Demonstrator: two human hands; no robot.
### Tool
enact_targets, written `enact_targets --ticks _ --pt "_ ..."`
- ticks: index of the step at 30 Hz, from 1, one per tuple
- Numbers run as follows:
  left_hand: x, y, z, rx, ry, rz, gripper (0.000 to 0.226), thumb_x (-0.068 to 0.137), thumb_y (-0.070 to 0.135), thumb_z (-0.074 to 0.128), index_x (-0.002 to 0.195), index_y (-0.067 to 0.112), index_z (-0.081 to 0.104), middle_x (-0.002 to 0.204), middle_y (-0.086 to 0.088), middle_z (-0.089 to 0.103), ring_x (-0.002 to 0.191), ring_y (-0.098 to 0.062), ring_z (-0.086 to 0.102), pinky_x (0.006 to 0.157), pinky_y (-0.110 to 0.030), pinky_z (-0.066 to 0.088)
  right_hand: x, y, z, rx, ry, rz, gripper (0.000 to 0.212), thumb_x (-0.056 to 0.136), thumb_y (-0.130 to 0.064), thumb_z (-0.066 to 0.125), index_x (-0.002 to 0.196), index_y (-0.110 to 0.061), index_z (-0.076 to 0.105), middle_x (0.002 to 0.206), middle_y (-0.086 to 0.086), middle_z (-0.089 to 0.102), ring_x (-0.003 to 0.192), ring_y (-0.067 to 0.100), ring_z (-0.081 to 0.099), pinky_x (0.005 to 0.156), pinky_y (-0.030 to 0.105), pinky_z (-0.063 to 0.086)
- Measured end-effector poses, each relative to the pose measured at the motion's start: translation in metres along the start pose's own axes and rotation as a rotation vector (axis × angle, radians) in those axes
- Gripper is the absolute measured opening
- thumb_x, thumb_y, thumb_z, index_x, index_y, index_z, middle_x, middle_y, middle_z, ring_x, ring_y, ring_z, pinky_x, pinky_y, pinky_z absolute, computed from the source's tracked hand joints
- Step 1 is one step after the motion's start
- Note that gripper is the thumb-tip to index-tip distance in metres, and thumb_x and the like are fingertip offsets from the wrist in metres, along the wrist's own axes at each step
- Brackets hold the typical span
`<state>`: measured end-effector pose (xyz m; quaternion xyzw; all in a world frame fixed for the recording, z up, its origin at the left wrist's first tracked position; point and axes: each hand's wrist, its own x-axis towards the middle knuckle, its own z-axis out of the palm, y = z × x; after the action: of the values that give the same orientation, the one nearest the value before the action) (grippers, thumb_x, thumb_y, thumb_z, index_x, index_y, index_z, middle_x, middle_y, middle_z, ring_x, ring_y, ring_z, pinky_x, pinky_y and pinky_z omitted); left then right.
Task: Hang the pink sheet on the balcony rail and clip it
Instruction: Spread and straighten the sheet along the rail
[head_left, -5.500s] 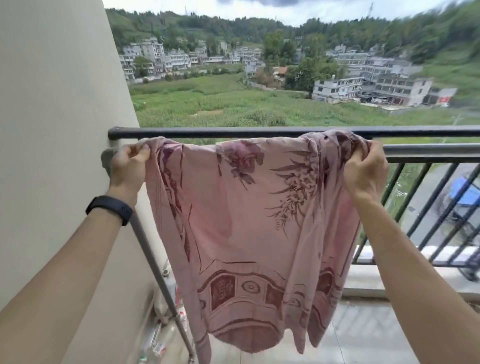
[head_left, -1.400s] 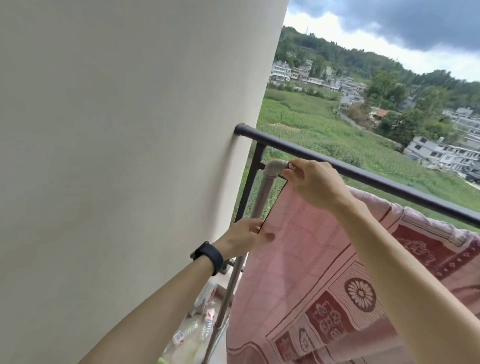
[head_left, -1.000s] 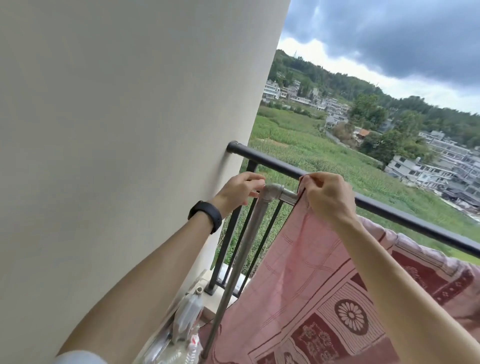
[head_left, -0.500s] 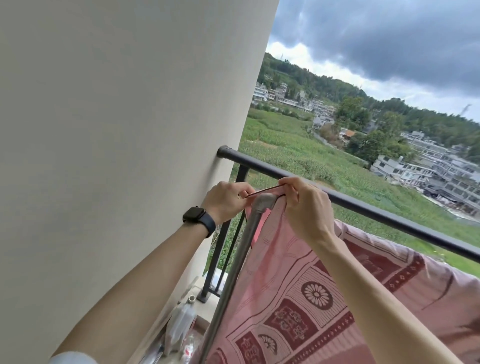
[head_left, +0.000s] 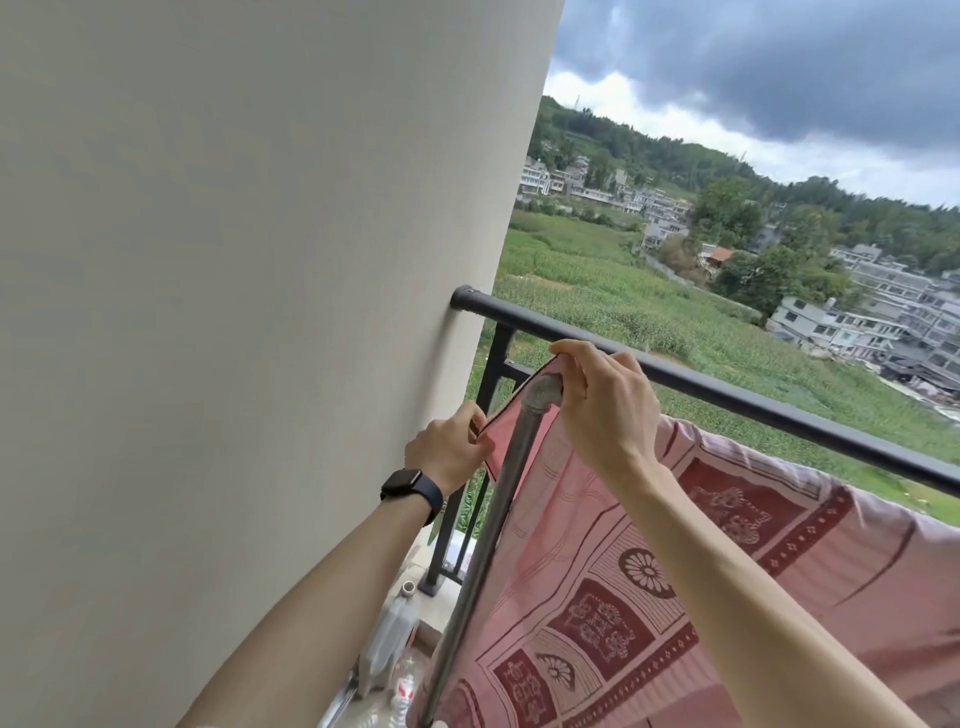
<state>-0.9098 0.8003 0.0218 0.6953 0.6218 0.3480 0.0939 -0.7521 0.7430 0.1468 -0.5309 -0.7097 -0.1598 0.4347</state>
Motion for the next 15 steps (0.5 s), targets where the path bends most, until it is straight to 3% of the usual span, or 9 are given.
enact_targets --ticks 3,6,7,9,12,13,15 --pt "0.026 0.003 -0.023 -0.001 0.017 -0.084 0.02 0.091 0.043 0.048 0.1 0.03 0.061 0.088 0.005 0.07 0.073 -0.023 0.06 0.063 -0.028 0.044 -0.004 0.008 -0.003 -0.157 -0.043 -0.076 0.025 0.102 -0.035 0.048 0.108 -0.021 0.068 0.092 -0.002 0.074 0.083 0.022 0.059 0.066 0.03 0.035" --pt "0.059 0.02 -0.07 -0.577 0.184 -0.258 0.015 0.087 0.029 0.056 0.095 0.022 0.067 0.09 0.001 0.074 0.069 -0.019 0.071 0.066 -0.031 0.056 -0.006 0.016 -0.014 -0.261 -0.136 -0.044 0.044 0.102 -0.054 0.035 0.089 -0.022 0.063 0.082 -0.003 0.07 0.075 0.022 0.061 0.068 0.033 0.046" --pt "0.062 0.026 -0.08 -0.643 0.266 -0.247 0.013 0.089 0.028 0.058 0.093 0.018 0.066 0.09 -0.001 0.073 0.071 -0.021 0.071 0.066 -0.032 0.056 -0.01 0.017 -0.017 -0.284 -0.141 -0.042 0.048 0.101 -0.058 0.032 0.084 -0.023 0.06 0.078 -0.004 0.068 0.072 0.021 0.061 0.069 0.035 0.049" --pt "0.052 0.029 -0.087 -0.459 0.293 -0.086 0.023 0.092 0.037 0.059 0.088 0.015 0.057 0.081 -0.001 0.067 0.071 -0.028 0.062 0.061 -0.035 0.049 -0.016 0.015 -0.021 -0.332 -0.158 -0.037 0.054 0.1 -0.064 0.026 0.079 -0.023 0.054 0.074 -0.004 0.065 0.071 0.022 0.06 0.072 0.036 0.049" --pt "0.005 0.003 -0.065 0.209 -0.106 0.12 0.053 0.085 0.074 0.048 0.088 0.021 0.051 0.078 -0.002 0.064 0.071 -0.029 0.06 0.063 -0.036 0.049 -0.022 0.018 -0.027 -0.4 -0.221 -0.036 0.068 0.095 -0.073 0.011 0.084 -0.025 0.057 0.076 -0.006 0.067 0.074 0.021 0.062 0.078 0.037 0.044" --pt "-0.008 -0.014 -0.059 0.3 -0.159 0.101 0.058 0.083 0.08 0.042 0.088 0.023 0.052 0.08 -0.002 0.065 0.074 -0.03 0.062 0.065 -0.036 0.051 -0.023 0.02 -0.03 -0.417 -0.231 -0.042 0.069 0.094 -0.074 0.009 0.087 -0.026 0.059 0.079 -0.006 0.067 0.076 0.02 0.061 0.08 0.038 0.043" --pt "-0.014 -0.04 -0.06 0.174 -0.083 -0.019 0.062 0.079 0.085 0.036 0.081 0.025 0.054 0.08 0.001 0.066 0.076 -0.03 0.061 0.064 -0.034 0.049 -0.026 0.027 -0.036 -0.459 -0.223 -0.037 0.069 0.094 -0.074 0.009 0.092 -0.028 0.061 0.085 -0.006 0.067 0.083 0.019 0.059 0.082 0.038 0.039"
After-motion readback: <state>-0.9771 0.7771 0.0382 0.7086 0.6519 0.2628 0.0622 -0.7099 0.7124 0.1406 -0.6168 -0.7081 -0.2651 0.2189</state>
